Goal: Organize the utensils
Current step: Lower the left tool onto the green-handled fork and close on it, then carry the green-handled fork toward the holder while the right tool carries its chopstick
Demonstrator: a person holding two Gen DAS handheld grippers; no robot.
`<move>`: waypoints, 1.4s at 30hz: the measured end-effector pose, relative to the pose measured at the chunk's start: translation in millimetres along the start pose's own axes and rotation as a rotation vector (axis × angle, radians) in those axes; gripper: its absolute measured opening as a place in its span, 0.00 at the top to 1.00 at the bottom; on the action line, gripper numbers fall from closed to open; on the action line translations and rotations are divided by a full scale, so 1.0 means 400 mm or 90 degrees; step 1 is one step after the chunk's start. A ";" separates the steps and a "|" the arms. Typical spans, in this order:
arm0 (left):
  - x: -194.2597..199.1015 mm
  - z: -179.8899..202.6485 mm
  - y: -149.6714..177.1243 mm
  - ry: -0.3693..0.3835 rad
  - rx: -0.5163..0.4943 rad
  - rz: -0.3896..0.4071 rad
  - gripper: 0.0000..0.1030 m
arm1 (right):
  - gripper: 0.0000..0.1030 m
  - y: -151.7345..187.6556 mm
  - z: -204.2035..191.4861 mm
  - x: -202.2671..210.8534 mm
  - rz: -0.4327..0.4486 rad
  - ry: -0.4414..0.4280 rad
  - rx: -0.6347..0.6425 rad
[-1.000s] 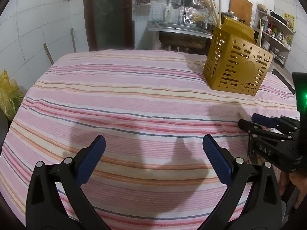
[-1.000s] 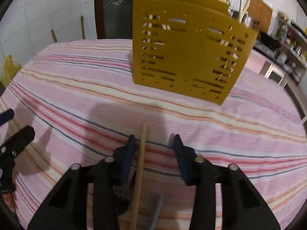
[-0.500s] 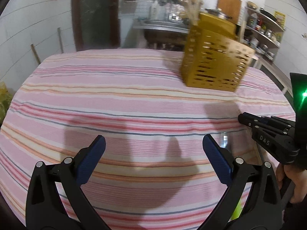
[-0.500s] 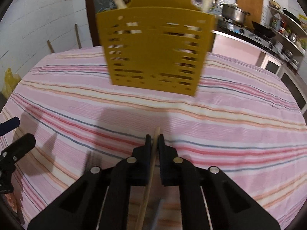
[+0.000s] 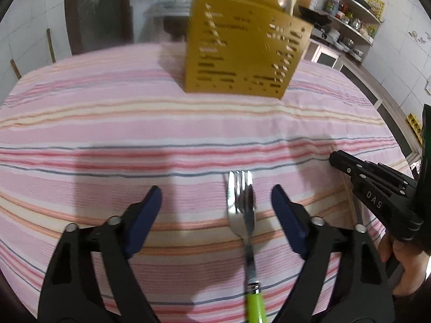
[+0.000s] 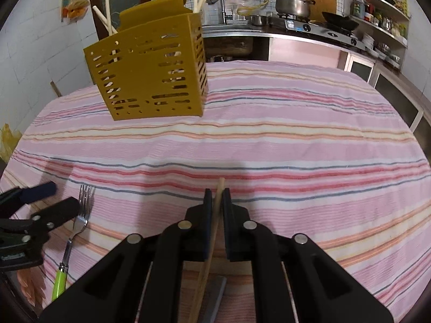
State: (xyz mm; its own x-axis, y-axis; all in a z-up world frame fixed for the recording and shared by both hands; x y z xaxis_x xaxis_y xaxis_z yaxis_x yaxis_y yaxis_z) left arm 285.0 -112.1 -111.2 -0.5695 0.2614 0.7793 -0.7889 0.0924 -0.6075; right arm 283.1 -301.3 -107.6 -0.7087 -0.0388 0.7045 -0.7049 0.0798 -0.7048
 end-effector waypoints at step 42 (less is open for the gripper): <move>0.042 0.030 -0.041 -0.029 -0.012 0.059 0.81 | 0.92 -0.011 0.007 0.037 0.045 0.004 0.012</move>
State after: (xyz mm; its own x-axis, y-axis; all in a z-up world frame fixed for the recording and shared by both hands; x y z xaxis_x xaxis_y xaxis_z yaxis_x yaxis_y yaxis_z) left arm 285.6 -120.7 -86.1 -0.6505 0.2255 0.7252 -0.7278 0.0880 -0.6802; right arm 275.8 -305.1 -94.5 -0.7570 -0.0279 0.6528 -0.6531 0.0630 -0.7547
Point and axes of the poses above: each gripper's, at about its wrist camera, not at the fingertips, and x roughly against the way its jaws point, z to its right, y to its underside, the point moved 7 cm from there along -x, roughly the way its jaws point, and after that the axes turned 2 degrees about z, right-handed, at the moved point
